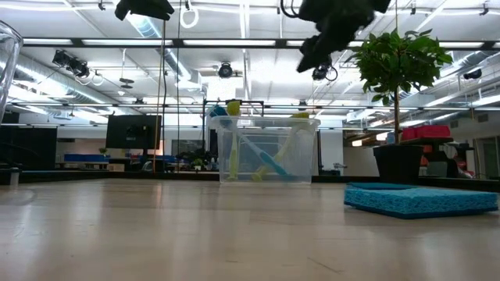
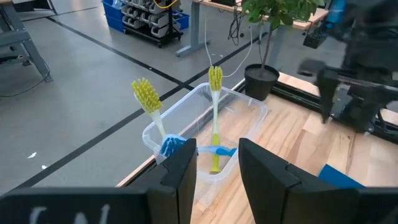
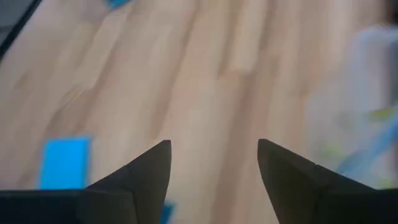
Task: Pick & Place Kitchen Sink Supplies
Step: Put the blue sponge into the bottom left transparent bin
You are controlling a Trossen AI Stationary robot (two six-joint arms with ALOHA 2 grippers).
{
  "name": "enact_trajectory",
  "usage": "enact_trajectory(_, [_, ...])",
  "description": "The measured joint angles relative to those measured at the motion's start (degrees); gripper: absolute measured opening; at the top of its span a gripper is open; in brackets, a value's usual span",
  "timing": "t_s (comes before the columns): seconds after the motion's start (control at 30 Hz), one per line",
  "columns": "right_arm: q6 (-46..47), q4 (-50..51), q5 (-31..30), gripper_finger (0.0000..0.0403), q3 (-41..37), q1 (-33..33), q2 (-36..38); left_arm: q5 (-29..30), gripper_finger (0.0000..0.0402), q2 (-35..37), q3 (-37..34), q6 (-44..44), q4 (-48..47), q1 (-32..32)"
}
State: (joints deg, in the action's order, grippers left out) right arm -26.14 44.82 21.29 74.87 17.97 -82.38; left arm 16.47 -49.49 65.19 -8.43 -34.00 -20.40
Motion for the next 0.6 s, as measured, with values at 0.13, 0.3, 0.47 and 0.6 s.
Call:
enact_trajectory(0.13, [0.2, 7.8, 0.8, 0.0240, 0.0, -2.0, 0.2, 0.0, 0.0124, 0.0, 0.0, 0.0, 0.0, 0.0])
enact_trajectory(0.3, [2.5, 9.3, 0.8, 0.0240, -3.8, -4.0, 0.3, -0.5, 0.0124, 0.0, 0.0, 0.0, 0.0, 0.0])
enact_trajectory(0.47, [6.1, 8.1, 0.9, 0.0240, -10.1, -6.0, 0.3, -2.1, 0.0124, 0.0, 0.0, -0.8, 0.0, 0.0])
enact_trajectory(0.6, [7.7, 4.3, 0.8, 0.0240, -14.9, -7.3, 0.2, -2.8, 0.0124, 0.0, 0.0, -1.1, -0.1, 0.0])
